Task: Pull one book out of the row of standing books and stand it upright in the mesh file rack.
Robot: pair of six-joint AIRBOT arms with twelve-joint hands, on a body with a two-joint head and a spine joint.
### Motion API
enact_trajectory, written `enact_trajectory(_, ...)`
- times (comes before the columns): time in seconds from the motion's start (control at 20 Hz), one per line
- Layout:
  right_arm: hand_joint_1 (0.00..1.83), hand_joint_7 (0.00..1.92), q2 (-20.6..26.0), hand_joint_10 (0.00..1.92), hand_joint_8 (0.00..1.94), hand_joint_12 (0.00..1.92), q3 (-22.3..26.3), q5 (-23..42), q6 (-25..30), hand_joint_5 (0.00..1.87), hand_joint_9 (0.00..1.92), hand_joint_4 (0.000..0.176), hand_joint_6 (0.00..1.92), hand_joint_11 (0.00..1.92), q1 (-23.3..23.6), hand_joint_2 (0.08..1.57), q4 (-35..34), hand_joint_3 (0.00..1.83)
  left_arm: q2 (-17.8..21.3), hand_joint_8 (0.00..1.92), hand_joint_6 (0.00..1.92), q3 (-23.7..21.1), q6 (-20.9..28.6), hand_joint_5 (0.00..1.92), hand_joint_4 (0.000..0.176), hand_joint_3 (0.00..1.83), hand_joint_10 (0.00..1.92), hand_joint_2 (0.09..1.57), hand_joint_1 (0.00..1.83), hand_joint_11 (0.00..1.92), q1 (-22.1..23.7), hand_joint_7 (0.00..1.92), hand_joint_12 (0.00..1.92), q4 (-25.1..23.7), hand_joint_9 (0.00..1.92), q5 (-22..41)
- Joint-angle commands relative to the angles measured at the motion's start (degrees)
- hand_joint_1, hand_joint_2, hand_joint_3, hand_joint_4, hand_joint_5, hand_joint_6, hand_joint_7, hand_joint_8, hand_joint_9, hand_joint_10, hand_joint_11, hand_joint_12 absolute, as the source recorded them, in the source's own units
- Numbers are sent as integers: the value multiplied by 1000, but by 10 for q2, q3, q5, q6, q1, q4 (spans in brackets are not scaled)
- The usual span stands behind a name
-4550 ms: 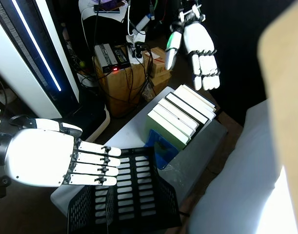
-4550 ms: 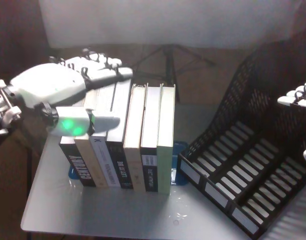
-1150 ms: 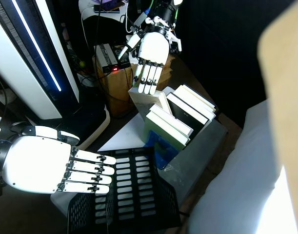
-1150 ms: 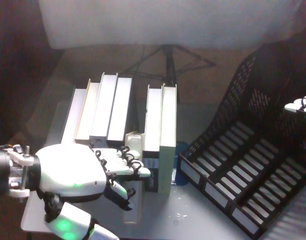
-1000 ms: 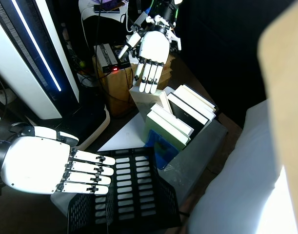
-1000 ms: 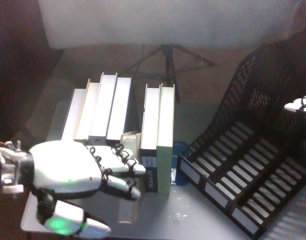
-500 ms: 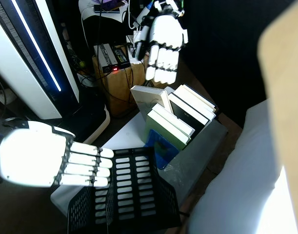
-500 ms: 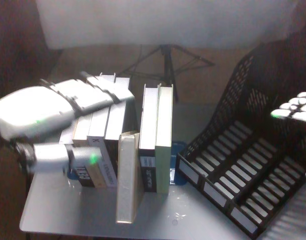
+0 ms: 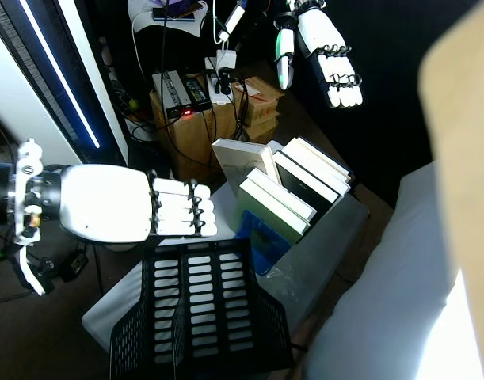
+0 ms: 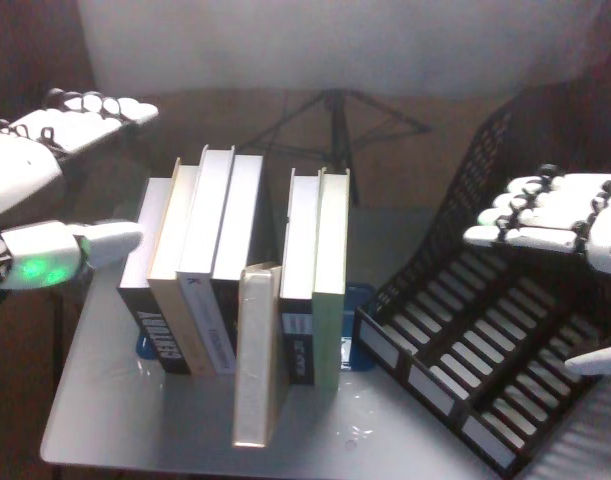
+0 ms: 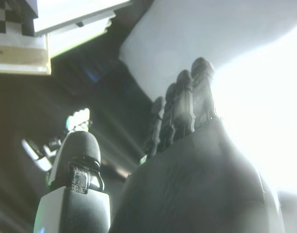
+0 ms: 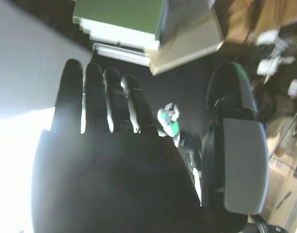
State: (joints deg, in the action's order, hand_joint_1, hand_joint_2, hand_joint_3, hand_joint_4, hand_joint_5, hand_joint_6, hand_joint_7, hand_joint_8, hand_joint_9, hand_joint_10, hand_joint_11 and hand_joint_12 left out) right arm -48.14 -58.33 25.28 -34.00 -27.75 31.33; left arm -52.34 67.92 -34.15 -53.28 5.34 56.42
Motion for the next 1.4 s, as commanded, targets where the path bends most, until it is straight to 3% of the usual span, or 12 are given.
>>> enact_trajectory(0.0, 673, 0, -8, 0, 0, 0, -4, 36, 40, 0, 0, 0, 0, 0, 22, 1033, 37, 0, 3, 0, 2, 9, -7, 10, 9, 0, 0, 1335, 374, 0, -3, 0, 0, 39, 0, 61)
enact_trajectory(0.1, 673, 0, -36, 0, 0, 0, -16, 14, 125, 0, 0, 0, 0, 0, 60, 1033, 157, 0, -1, 0, 6, 20, -9, 24, 3, 0, 0, 1322, 426, 0, -17, 0, 0, 82, 0, 49)
enact_trajectory(0.3, 623, 0, -89, 0, 0, 0, -34, -8, 285, 0, 0, 0, 0, 0, 125, 1022, 396, 0, -14, 0, 0, 39, -9, 14, 30, 0, 0, 1308, 469, 0, -30, 0, 0, 126, 0, 20)
enact_trajectory(0.4, 629, 0, -114, 0, 0, 0, -42, -8, 333, 0, 0, 0, 0, 0, 145, 1018, 468, 0, -15, 0, 12, 41, -9, 48, 10, 0, 0, 1301, 492, 0, -42, 0, 0, 146, 0, 25)
enact_trajectory(0.6, 618, 0, -147, 0, 0, 0, -57, -3, 335, 0, 0, 0, 0, 0, 146, 1018, 479, 0, -11, 0, 11, 41, -9, 52, 10, 0, 0, 1301, 495, 0, -51, 0, 0, 158, 0, 25)
enact_trajectory(0.75, 587, 0, -176, 0, 0, 0, -69, -2, 335, 0, 0, 1, 0, 0, 149, 1028, 492, 0, -11, 0, 9, 48, -9, 59, 45, 0, 0, 1301, 562, 0, -66, 0, 0, 181, 0, 23)
enact_trajectory(0.8, 532, 0, -186, 0, 0, 0, -73, -2, 335, 0, 0, 2, 0, 0, 151, 1044, 497, 3, -13, 0, 11, 50, -9, 76, 35, 0, 0, 1289, 587, 0, -70, 0, 0, 187, 0, 23)
enact_trajectory(0.9, 534, 0, -206, 0, 0, 0, -84, -1, 335, 0, 0, 18, 0, 0, 155, 1046, 500, 3, -14, 0, 8, 53, -9, 78, 33, 0, 0, 1290, 614, 0, -78, 2, 0, 191, 0, 20)
enact_trajectory(0.95, 482, 0, -214, 0, 0, 0, -88, -1, 335, 0, 0, 47, 0, 0, 158, 1050, 502, 4, -17, 0, 6, 55, -9, 78, 35, 5, 0, 1314, 598, 0, -79, 0, 0, 193, 0, 20)
enact_trajectory(1.15, 542, 0, -251, 0, 0, 0, -108, -13, 335, 0, 0, 36, 0, 0, 161, 1035, 520, 0, -17, 0, 6, 58, -9, 84, 27, 7, 0, 1329, 613, 0, -87, 0, 0, 207, 0, 15)
enact_trajectory(1.3, 587, 0, -278, 0, 0, 0, -122, -20, 335, 0, 0, 11, 0, 0, 162, 1024, 529, 0, -16, 0, 2, 59, -9, 59, 31, 6, 0, 1334, 434, 0, -92, 0, 0, 214, 0, 8)
enact_trajectory(1.35, 586, 0, -286, 0, 0, 0, -126, -22, 334, 0, 0, 14, 0, 0, 164, 1012, 532, 0, -16, 0, 0, 60, -9, 50, 32, 2, 0, 1325, 390, 0, -94, 0, 0, 218, 0, 8)
